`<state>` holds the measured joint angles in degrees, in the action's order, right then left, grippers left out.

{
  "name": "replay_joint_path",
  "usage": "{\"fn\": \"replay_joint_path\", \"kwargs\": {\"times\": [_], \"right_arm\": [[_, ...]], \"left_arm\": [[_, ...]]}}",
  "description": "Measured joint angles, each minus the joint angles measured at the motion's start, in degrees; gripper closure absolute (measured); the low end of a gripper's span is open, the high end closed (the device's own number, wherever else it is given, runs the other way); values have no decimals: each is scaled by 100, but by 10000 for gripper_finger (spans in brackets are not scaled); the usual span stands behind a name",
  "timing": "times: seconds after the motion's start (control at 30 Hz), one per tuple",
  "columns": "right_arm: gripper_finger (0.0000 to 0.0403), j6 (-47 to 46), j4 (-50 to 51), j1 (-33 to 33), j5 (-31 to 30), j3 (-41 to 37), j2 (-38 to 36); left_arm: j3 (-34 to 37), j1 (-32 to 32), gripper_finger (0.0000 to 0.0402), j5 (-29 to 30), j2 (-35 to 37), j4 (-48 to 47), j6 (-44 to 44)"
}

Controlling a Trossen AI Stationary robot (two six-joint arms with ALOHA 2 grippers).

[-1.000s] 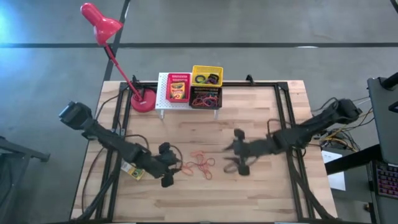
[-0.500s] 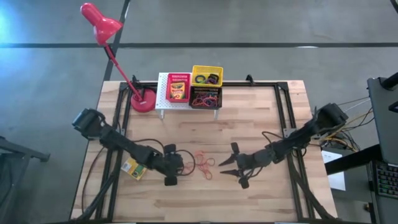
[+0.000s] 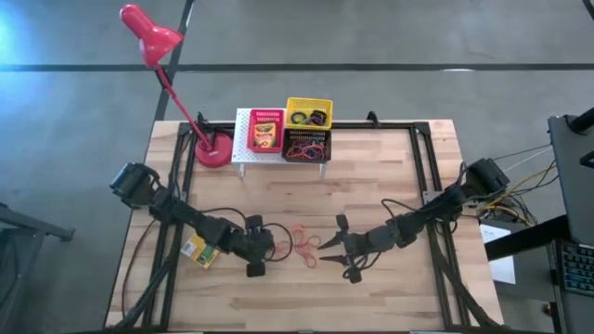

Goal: Pick & Place Office Desk Supplies
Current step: Put the orange rubber band into the black bin on the shelf

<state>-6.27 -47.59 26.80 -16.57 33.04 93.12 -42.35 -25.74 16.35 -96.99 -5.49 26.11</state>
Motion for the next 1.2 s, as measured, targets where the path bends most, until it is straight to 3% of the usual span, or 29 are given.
{"fn": "replay_joint_path", "kwargs": {"times": [0.2, 0.4, 0.6, 0.93, 1.07, 1.2], "right_arm": [[283, -67, 71, -2, -7, -16, 69], [283, -19, 72, -6, -9, -16, 61], [286, -85, 83, -4, -7, -18, 13], [298, -151, 48, -4, -7, -18, 11], [303, -153, 54, -6, -7, -18, 11], [306, -147, 38, -8, -7, -18, 11]], "left_arm": [[7, -37, 397, 273, 762, -45, 136], [4, -3, 398, 1508, 1534, 672, 100], [-562, 797, 398, 1730, 1873, 1307, -997], [-2052, 3120, 399, 639, 1542, 78, -1727], [-2194, 3858, 399, -195, 1332, 43, -1784], [-2183, 4179, 399, -786, 1075, 4, -1779]]}}
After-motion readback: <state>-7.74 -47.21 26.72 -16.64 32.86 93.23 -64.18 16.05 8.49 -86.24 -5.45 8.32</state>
